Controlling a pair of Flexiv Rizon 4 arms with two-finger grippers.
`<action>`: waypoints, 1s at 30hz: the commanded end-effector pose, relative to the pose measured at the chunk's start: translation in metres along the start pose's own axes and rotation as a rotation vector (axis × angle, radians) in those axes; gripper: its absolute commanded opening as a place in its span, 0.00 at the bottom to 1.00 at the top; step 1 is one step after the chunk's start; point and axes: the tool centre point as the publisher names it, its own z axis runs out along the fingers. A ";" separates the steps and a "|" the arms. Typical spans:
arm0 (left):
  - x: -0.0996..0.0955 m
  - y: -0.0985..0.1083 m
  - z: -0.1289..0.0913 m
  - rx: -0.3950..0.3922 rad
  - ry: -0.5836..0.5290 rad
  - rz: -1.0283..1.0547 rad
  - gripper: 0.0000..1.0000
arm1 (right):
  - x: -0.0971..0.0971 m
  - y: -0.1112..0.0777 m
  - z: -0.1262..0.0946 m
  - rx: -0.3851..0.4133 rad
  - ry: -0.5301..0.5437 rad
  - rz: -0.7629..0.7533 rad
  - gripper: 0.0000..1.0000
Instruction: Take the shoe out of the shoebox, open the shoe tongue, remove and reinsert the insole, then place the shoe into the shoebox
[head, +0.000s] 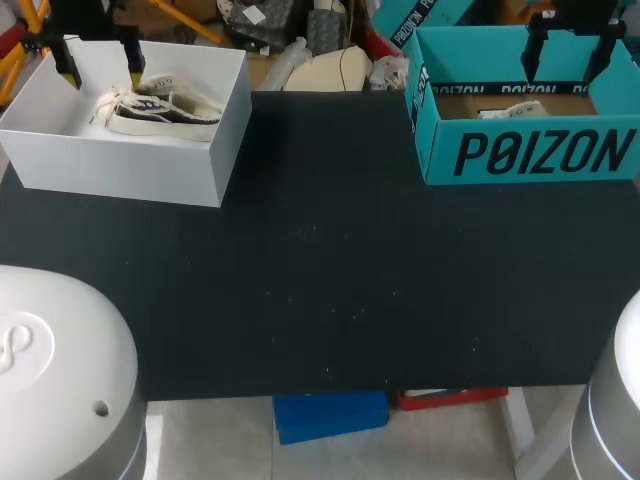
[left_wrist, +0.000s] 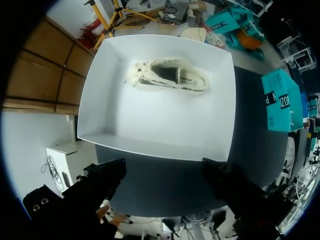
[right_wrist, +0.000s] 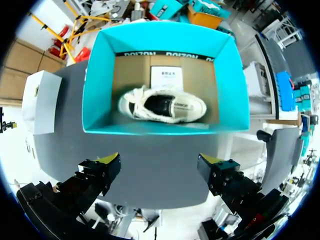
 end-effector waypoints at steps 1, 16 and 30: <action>0.000 0.000 0.000 0.000 0.000 0.000 1.00 | 0.000 0.000 0.000 0.000 0.000 0.000 1.00; 0.007 0.019 -0.005 0.357 -0.052 1.308 1.00 | 0.000 0.000 0.000 0.000 0.000 0.000 1.00; 0.007 0.019 -0.005 0.406 -0.059 1.464 1.00 | 0.000 0.000 0.000 0.000 0.000 0.000 1.00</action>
